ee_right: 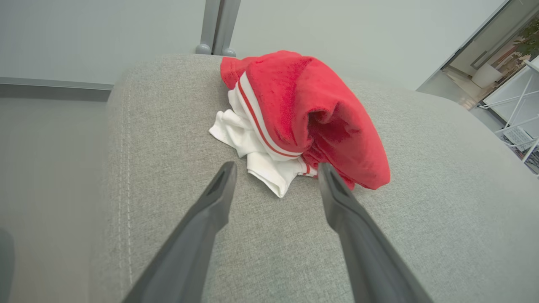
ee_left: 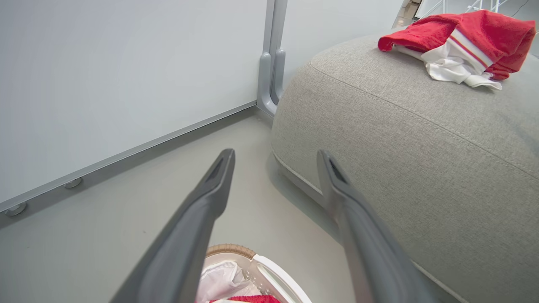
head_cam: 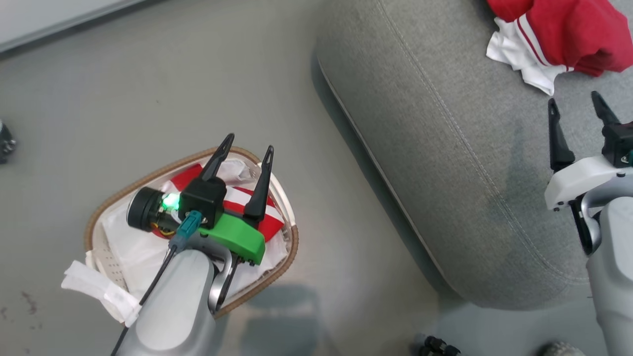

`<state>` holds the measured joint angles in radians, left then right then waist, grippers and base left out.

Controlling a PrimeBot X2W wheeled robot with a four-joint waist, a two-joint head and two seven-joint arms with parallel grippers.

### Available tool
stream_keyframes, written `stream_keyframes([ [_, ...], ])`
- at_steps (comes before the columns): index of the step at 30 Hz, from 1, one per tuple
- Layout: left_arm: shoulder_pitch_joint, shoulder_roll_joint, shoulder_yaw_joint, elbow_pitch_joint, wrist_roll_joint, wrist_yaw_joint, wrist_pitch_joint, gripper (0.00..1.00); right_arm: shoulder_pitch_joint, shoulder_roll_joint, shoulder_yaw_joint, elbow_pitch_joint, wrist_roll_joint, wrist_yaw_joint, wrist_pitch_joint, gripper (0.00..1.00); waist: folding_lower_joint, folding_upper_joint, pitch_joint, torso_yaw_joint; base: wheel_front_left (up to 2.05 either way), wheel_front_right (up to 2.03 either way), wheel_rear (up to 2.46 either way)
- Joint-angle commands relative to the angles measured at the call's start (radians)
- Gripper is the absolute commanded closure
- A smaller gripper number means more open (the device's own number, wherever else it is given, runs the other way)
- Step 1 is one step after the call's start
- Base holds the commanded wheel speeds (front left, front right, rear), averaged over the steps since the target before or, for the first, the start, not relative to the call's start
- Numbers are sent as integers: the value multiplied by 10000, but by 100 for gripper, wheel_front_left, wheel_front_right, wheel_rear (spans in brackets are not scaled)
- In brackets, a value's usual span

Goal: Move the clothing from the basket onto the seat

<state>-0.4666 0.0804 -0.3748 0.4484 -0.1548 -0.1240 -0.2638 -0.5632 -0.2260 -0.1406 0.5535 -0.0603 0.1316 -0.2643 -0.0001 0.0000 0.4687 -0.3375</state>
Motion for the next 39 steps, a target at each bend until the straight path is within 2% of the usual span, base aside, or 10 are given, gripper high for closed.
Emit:
stream_keyframes([
  [1,277,-38,117,28,-3,13,-11,0,270,36,128,-121,92,-16,-4,0,1,0,-856,589,0,0,0],
  [9,1028,-226,828,93,-43,106,-13,0,737,328,649,-542,468,-16,-4,0,1,0,-1898,1453,0,0,0],
  [16,1556,-277,1524,218,-27,381,-11,0,1084,752,1137,-731,679,-16,-4,0,1,0,-2616,2023,0,0,0],
  [22,2016,-289,2298,292,53,615,-11,0,1360,1114,1521,-965,914,-16,-3,0,1,0,-3064,2256,0,0,0],
  [27,2523,-287,2796,314,180,579,-11,0,1625,1229,2019,-988,1147,-16,-3,0,1,0,-3458,2343,0,0,0],
  [39,3693,-289,3407,251,-37,725,-11,0,2680,1415,2439,-1005,1499,-16,-3,0,1,0,-4105,2553,0,0,0],
])
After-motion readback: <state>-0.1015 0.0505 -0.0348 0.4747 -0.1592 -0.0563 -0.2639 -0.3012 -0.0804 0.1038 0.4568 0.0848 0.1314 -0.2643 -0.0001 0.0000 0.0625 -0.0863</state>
